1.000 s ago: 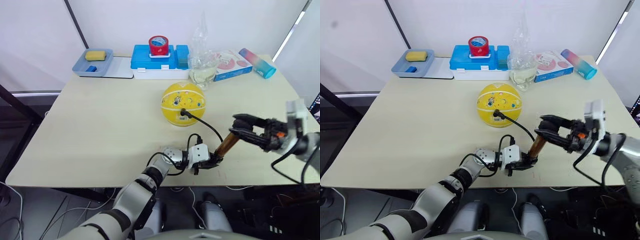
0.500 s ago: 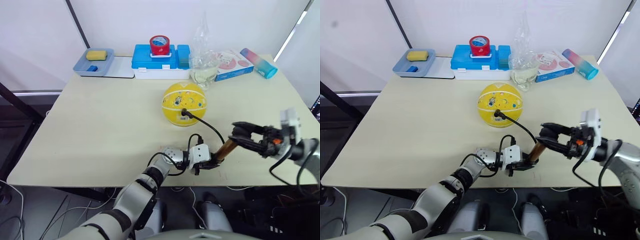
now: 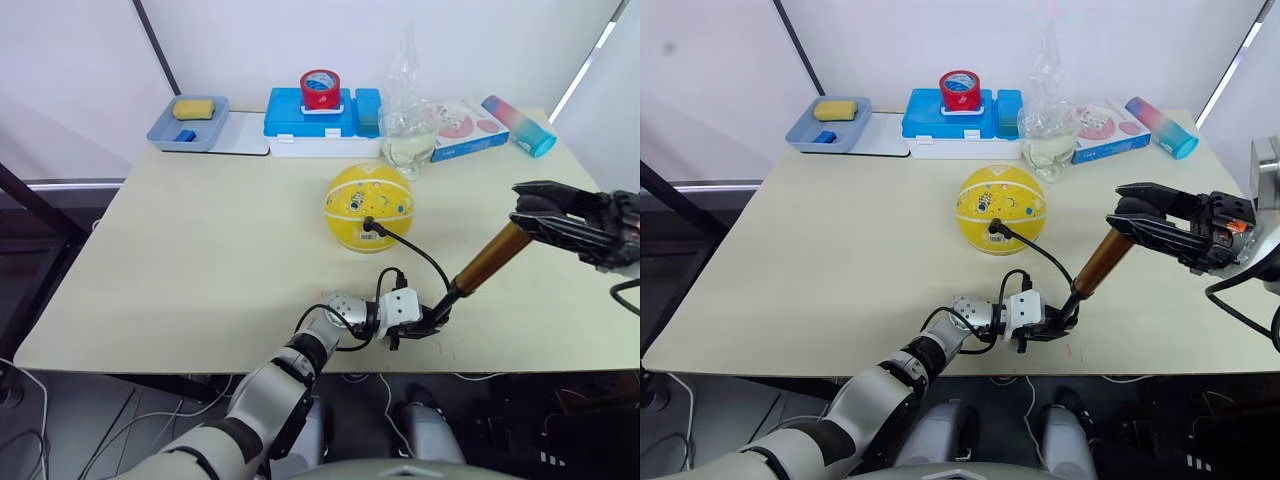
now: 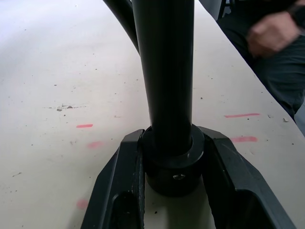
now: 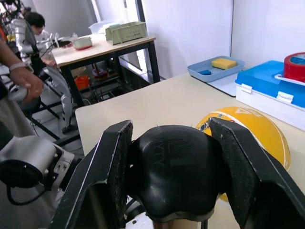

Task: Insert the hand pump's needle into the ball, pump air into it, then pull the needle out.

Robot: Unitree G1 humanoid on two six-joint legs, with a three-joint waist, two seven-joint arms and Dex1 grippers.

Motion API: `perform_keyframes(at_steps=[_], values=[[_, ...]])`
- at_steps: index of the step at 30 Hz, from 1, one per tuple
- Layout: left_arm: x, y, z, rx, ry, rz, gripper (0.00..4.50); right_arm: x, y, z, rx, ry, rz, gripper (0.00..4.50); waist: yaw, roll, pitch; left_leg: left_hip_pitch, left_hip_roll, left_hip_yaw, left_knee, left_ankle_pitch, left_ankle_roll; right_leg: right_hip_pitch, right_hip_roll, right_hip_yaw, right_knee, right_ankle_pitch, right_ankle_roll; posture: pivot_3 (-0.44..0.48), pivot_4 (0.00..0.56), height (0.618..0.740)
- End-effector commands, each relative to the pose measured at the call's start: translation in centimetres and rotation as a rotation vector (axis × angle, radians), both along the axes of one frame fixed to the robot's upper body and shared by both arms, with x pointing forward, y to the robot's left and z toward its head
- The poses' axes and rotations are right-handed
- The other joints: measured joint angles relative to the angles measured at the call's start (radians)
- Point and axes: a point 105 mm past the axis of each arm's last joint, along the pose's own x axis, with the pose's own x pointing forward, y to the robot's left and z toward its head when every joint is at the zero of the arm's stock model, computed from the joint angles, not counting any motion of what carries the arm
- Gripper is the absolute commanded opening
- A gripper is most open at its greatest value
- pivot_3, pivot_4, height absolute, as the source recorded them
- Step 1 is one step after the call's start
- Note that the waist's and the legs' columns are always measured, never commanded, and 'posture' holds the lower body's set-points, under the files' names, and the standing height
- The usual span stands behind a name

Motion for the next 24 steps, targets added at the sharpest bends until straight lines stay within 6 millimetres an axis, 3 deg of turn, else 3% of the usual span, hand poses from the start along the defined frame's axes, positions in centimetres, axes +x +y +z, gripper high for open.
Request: perform_keyframes(at_steps=[1,8,17,20,24], values=[[-1.6,1.4,-3.0,0.119,0.074,-0.032,1.15,-0.5,-0.1,1.6,0.004,-0.092,-0.015,2.05,0.001,0.0,0.0,-0.001,0.0,0.0,0.0,0.0,0.0,-0.001,0.0,0.0,0.0,0.0,0.0,0.0,0.15,0.739],[-1.6,1.3,-3.0,0.117,0.074,-0.032,1.15,0.6,0.5,-5.1,-0.166,0.008,-0.036,2.05,0.002,-0.004,-0.002,0.001,0.0,-0.001,0.0,0.0,0.0,0.001,0.001,0.0,0.0,0.0,0.0,0.0,0.15,0.739],[-1.4,1.5,-3.0,0.119,0.072,-0.024,1.15,1.7,1.6,-12.0,-0.219,0.058,-0.048,2.05,0.0,-0.004,-0.003,0.003,0.001,-0.001,0.0,0.0,0.0,0.002,0.002,0.0,0.0,0.0,0.0,0.0,0.15,0.739],[-1.3,1.5,-2.9,0.118,0.071,-0.021,1.15,1.8,1.7,-12.6,-0.196,0.045,-0.058,2.05,0.0,-0.004,-0.003,0.004,0.0,0.0,0.0,0.0,0.0,0.002,0.002,0.0,0.001,0.0,0.0,0.0,0.15,0.739],[-1.3,1.5,-3.0,0.12,0.07,-0.02,1.15,1.9,1.1,-9.7,-0.136,-0.018,-0.054,2.05,0.0,-0.004,-0.003,0.005,0.001,0.0,0.0,0.0,0.0,0.003,0.002,0.0,0.001,0.0,0.0,0.0,0.15,0.739]])
